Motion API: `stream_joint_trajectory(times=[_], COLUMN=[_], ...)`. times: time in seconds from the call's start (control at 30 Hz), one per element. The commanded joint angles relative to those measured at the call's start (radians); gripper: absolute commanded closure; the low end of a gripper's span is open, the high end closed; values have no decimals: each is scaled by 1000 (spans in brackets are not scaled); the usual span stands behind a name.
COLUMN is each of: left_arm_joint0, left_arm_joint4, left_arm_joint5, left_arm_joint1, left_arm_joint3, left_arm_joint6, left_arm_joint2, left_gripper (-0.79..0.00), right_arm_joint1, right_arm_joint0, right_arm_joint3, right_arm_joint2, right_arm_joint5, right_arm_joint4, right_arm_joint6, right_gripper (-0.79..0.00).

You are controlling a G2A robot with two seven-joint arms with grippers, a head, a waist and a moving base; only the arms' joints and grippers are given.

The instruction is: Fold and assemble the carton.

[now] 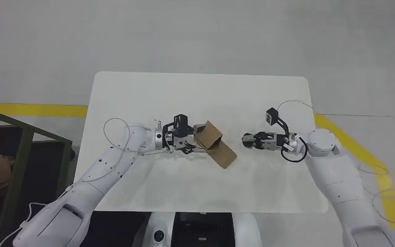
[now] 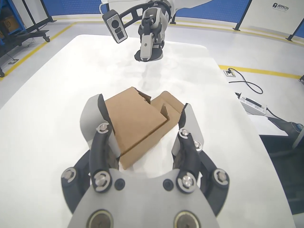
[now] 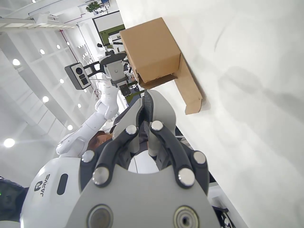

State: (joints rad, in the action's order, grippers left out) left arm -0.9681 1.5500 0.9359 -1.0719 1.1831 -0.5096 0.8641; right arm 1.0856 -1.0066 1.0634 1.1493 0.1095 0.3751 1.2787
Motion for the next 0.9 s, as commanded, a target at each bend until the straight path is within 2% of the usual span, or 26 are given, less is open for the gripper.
stream_joint_trajectory(times=[0.0, 0.03, 0.1, 0.33, 0.43, 0.67, 0.87], left_arm_joint0=[4, 5, 4, -21, -28, -25, -33], left_arm_joint4=[6, 7, -3, -39, -39, -40, -41], left_arm_joint5=[-10, -12, -14, -7, -12, -44, -47], left_arm_joint1=[4, 6, 10, 19, 22, 25, 30], left_arm_joint3=[-10, -14, -19, 16, 24, 9, 8], left_arm_joint6=[-2, -3, -17, -56, -48, -33, -35], left_arm_joint2=[14, 21, 37, 70, 78, 100, 115], left_gripper=[-628, -683, -730, -748, -785, -785, -785], right_arm_joint1=[-3, -4, -5, -2, 2, 29, 56], right_arm_joint0=[-5, -10, -24, -52, -49, -10, 45], right_arm_joint3=[11, 20, 48, 145, 165, 158, 81], right_arm_joint2=[5, 8, 13, -16, -43, -155, -224], right_arm_joint5=[-2, -4, 3, -8, -31, -65, -56], right_arm_joint4=[-1, 2, 29, 47, 26, -28, -45], right_arm_joint6=[1, 3, 15, 31, 23, -28, -74], right_gripper=[0, 0, 0, 0, 0, 0, 0])
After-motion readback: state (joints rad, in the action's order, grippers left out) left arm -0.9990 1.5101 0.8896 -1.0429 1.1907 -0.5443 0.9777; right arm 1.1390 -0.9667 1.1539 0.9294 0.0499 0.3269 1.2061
